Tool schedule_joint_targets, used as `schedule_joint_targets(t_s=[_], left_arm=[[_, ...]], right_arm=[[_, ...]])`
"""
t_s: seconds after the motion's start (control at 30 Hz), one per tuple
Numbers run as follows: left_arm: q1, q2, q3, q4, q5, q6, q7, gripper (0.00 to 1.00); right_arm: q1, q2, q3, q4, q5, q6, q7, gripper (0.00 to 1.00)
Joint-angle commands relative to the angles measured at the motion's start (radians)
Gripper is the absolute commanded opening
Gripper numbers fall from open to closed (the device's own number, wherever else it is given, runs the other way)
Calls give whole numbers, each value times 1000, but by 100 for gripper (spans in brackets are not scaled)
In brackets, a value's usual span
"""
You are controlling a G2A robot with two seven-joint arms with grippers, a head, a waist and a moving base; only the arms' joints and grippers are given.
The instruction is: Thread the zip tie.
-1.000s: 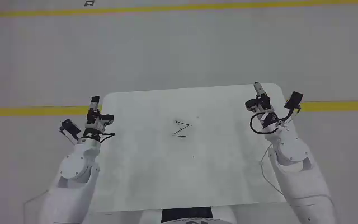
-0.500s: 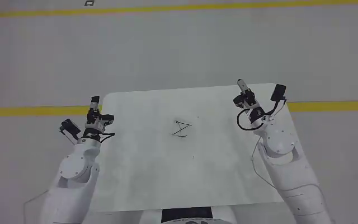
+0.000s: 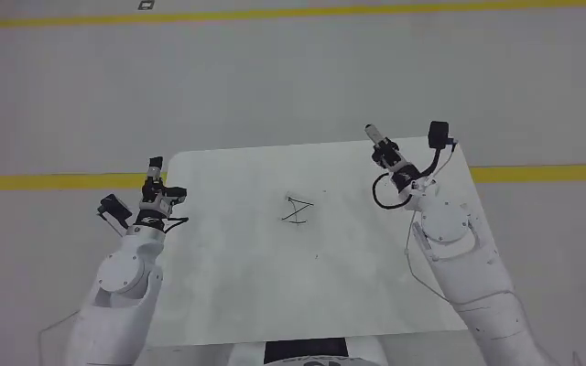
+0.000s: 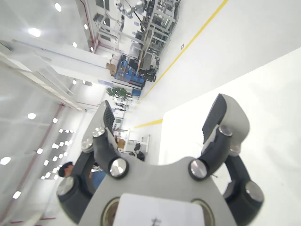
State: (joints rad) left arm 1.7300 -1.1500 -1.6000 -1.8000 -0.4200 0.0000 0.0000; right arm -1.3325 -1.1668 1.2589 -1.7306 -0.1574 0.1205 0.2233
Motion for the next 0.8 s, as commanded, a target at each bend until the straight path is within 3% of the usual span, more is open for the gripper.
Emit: schedule_joint_targets(t_s=[0.0,0.17,0.3,0.67,0.77], left_arm=[[0,0,0,0,0,0,0,100],[0,0,0,0,0,0,0,100],[0,0,0,0,0,0,0,100],[0,0,0,0,0,0,0,100],[0,0,0,0,0,0,0,100]], right_arm=[[46,-3,-40,14,-72,23,27,100],[164,-23,-174,80,-238,31,57,100],[242,-47,-276,149,-286,31,88,100],[247,-48,-281,155,-292,28,88,100],[295,-52,-336,161,-359,-38,186,100]])
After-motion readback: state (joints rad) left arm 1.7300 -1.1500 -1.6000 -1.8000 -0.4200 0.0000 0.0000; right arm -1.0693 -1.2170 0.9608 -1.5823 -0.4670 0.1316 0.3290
